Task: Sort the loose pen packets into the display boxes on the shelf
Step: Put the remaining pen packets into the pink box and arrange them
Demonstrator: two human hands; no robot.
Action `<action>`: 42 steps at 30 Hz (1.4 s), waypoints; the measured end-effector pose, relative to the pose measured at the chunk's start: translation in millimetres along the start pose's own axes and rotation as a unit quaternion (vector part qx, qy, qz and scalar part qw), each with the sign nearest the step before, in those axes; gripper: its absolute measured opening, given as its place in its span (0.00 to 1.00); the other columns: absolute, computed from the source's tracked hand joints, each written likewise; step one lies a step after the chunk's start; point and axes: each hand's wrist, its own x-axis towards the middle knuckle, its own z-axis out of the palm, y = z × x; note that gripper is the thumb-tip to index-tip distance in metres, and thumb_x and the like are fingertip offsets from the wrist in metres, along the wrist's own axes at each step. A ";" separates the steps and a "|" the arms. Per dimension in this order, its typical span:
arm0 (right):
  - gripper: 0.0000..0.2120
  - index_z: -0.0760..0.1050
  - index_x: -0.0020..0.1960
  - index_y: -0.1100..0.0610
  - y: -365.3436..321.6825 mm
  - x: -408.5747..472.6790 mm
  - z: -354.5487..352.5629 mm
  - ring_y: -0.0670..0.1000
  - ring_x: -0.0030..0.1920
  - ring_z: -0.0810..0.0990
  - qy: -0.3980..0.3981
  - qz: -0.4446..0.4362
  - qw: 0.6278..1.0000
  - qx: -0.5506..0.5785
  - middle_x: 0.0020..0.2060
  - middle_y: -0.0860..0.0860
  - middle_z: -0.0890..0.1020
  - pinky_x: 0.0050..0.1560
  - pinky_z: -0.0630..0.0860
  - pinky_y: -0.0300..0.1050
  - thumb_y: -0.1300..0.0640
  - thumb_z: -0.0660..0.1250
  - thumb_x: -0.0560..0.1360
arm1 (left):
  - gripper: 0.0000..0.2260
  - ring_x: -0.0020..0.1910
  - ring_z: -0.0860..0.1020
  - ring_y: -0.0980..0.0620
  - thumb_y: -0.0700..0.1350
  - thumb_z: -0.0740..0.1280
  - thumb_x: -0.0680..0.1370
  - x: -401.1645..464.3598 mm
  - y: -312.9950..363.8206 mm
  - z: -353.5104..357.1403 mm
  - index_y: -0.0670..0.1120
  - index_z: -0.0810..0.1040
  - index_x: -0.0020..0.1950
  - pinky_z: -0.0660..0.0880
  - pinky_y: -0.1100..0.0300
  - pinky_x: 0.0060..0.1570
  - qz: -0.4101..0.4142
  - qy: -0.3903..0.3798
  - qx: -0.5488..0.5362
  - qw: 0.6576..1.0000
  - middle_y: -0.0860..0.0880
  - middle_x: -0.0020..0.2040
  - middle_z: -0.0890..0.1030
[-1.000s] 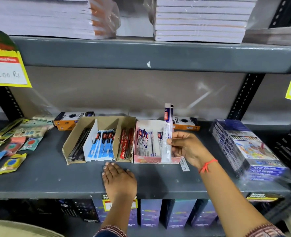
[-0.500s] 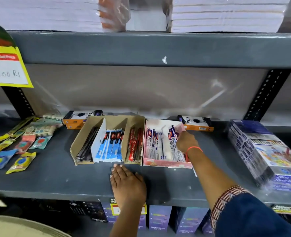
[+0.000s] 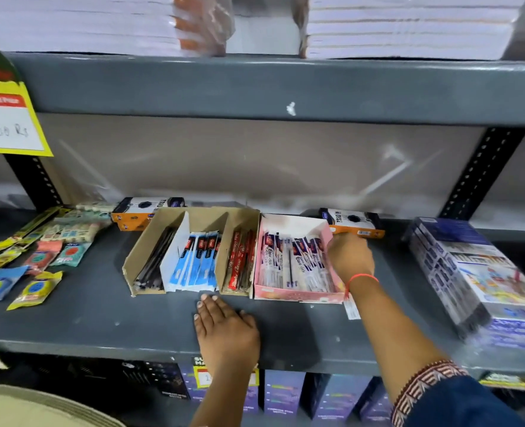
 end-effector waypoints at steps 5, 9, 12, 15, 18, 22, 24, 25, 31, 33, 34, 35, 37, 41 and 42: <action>0.13 0.78 0.53 0.69 50.5 -8.6 -22.0 0.67 0.56 0.79 -0.017 0.088 0.996 0.030 0.56 0.68 0.80 0.54 0.75 0.51 0.65 0.59 0.73 | 0.28 0.77 0.49 0.42 0.50 0.46 0.80 -0.6 -0.1 -1.2 0.35 0.45 0.75 0.44 0.51 0.76 0.003 0.000 0.012 1.000 0.37 0.77 0.49; 0.17 0.78 0.57 0.62 64.4 -26.3 -9.9 0.61 0.57 0.80 -0.153 0.056 0.986 -0.042 0.56 0.62 0.82 0.56 0.76 0.49 0.58 0.68 0.70 | 0.28 0.77 0.48 0.42 0.50 0.46 0.80 -1.8 0.8 -3.7 0.35 0.45 0.75 0.44 0.51 0.75 0.002 -0.015 0.022 1.000 0.37 0.77 0.48; 0.18 0.76 0.60 0.62 66.4 -29.3 -4.9 0.61 0.60 0.79 -0.144 0.052 0.988 -0.035 0.59 0.62 0.80 0.58 0.76 0.51 0.59 0.66 0.71 | 0.28 0.77 0.47 0.42 0.49 0.46 0.80 -1.2 3.1 -6.6 0.35 0.44 0.75 0.43 0.50 0.75 0.005 -0.030 0.033 0.999 0.37 0.77 0.47; 0.15 0.75 0.58 0.65 66.2 -24.3 -3.6 0.62 0.58 0.79 -0.135 0.067 0.988 -0.016 0.57 0.64 0.80 0.54 0.76 0.50 0.61 0.65 0.73 | 0.28 0.77 0.46 0.42 0.49 0.45 0.80 -1.6 3.0 -8.3 0.35 0.44 0.75 0.43 0.51 0.75 0.003 -0.039 0.042 0.998 0.37 0.77 0.46; 0.05 0.77 0.46 0.65 63.2 -22.4 -7.1 0.58 0.40 0.80 -0.162 0.081 0.983 -0.017 0.41 0.62 0.80 0.43 0.75 0.48 0.64 0.65 0.72 | 0.27 0.77 0.46 0.42 0.49 0.45 0.80 -1.4 3.5 -8.2 0.35 0.44 0.75 0.42 0.51 0.75 0.002 -0.043 0.044 0.998 0.37 0.77 0.45; 0.03 0.72 0.40 0.63 62.4 -16.7 -7.8 0.56 0.30 0.73 -0.177 0.099 0.979 0.004 0.31 0.58 0.74 0.34 0.72 0.45 0.67 0.66 0.70 | 0.28 0.77 0.46 0.42 0.49 0.44 0.80 -1.1 2.3 -6.5 0.35 0.44 0.75 0.42 0.51 0.75 0.005 -0.040 0.042 0.998 0.37 0.77 0.46; 0.05 0.73 0.36 0.63 65.6 -15.0 -8.1 0.56 0.34 0.74 -0.184 0.118 0.975 0.049 0.35 0.59 0.75 0.32 0.72 0.44 0.69 0.67 0.68 | 0.28 0.77 0.46 0.42 0.50 0.44 0.80 -0.8 1.7 -6.0 0.35 0.44 0.75 0.42 0.51 0.75 0.005 -0.040 0.043 0.998 0.37 0.77 0.46; 0.07 0.72 0.33 0.63 69.4 -14.5 -8.3 0.56 0.34 0.73 -0.194 0.135 0.967 0.092 0.34 0.58 0.75 0.32 0.71 0.42 0.70 0.68 0.68 | 0.28 0.77 0.46 0.42 0.50 0.44 0.80 -0.9 1.5 -5.8 0.35 0.44 0.75 0.42 0.51 0.75 0.006 -0.039 0.043 0.998 0.37 0.77 0.46; 0.13 0.70 0.32 0.57 92.1 -22.6 -24.0 0.42 0.20 0.62 -0.208 0.235 0.863 0.397 0.21 0.49 0.70 0.14 0.55 0.26 0.69 0.68 0.71 | 0.28 0.77 0.46 0.42 0.49 0.45 0.80 -1.2 1.7 -5.5 0.35 0.44 0.75 0.42 0.51 0.75 0.010 -0.035 0.036 0.999 0.37 0.77 0.46; 0.14 0.70 0.33 0.56 92.3 -30.6 -30.8 0.39 0.15 0.66 -0.202 0.195 0.850 0.445 0.15 0.46 0.73 0.14 0.57 0.27 0.69 0.69 0.71 | 0.28 0.77 0.46 0.42 0.49 0.45 0.80 -0.7 2.1 -5.4 0.35 0.44 0.75 0.42 0.51 0.75 0.013 -0.036 0.036 0.999 0.37 0.77 0.46; 0.13 0.71 0.33 0.55 91.1 -36.4 -33.1 0.39 0.15 0.67 -0.203 0.173 0.844 0.466 0.15 0.45 0.75 0.14 0.58 0.28 0.70 0.68 0.71 | 0.28 0.77 0.46 0.42 0.49 0.45 0.80 -0.7 1.7 -5.3 0.35 0.44 0.75 0.43 0.51 0.75 0.013 -0.036 0.035 0.999 0.37 0.77 0.46; 0.13 0.73 0.34 0.55 89.8 -41.4 -34.3 0.38 0.15 0.69 -0.208 0.152 0.837 0.483 0.17 0.45 0.77 0.15 0.60 0.28 0.70 0.68 0.71 | 0.28 0.77 0.46 0.42 0.49 0.45 0.80 -1.2 1.2 -5.4 0.35 0.43 0.75 0.43 0.51 0.75 0.012 -0.036 0.034 0.999 0.37 0.77 0.45; 0.12 0.75 0.35 0.55 85.3 -51.6 -37.6 0.38 0.18 0.70 -0.226 0.111 0.829 0.500 0.20 0.45 0.80 0.16 0.61 0.29 0.70 0.69 0.70 | 0.28 0.77 0.46 0.42 0.49 0.44 0.80 -2.0 0.6 -5.7 0.35 0.43 0.75 0.43 0.51 0.75 0.013 -0.036 0.033 0.999 0.37 0.77 0.45; 0.10 0.75 0.35 0.57 77.5 -59.4 -41.6 0.39 0.20 0.71 -0.253 0.073 0.835 0.482 0.26 0.50 0.79 0.18 0.62 0.29 0.69 0.71 0.68 | 0.28 0.77 0.46 0.42 0.50 0.44 0.81 -2.3 0.8 -7.9 0.35 0.43 0.75 0.43 0.51 0.75 0.011 -0.039 0.033 0.999 0.38 0.77 0.45; 0.10 0.74 0.35 0.57 75.7 -60.3 -42.9 0.40 0.20 0.71 -0.260 0.070 0.834 0.481 0.27 0.50 0.78 0.18 0.64 0.29 0.69 0.71 0.69 | 0.28 0.77 0.46 0.42 0.50 0.44 0.81 -2.3 0.6 -8.2 0.35 0.43 0.75 0.43 0.51 0.75 0.011 -0.040 0.033 0.999 0.38 0.77 0.45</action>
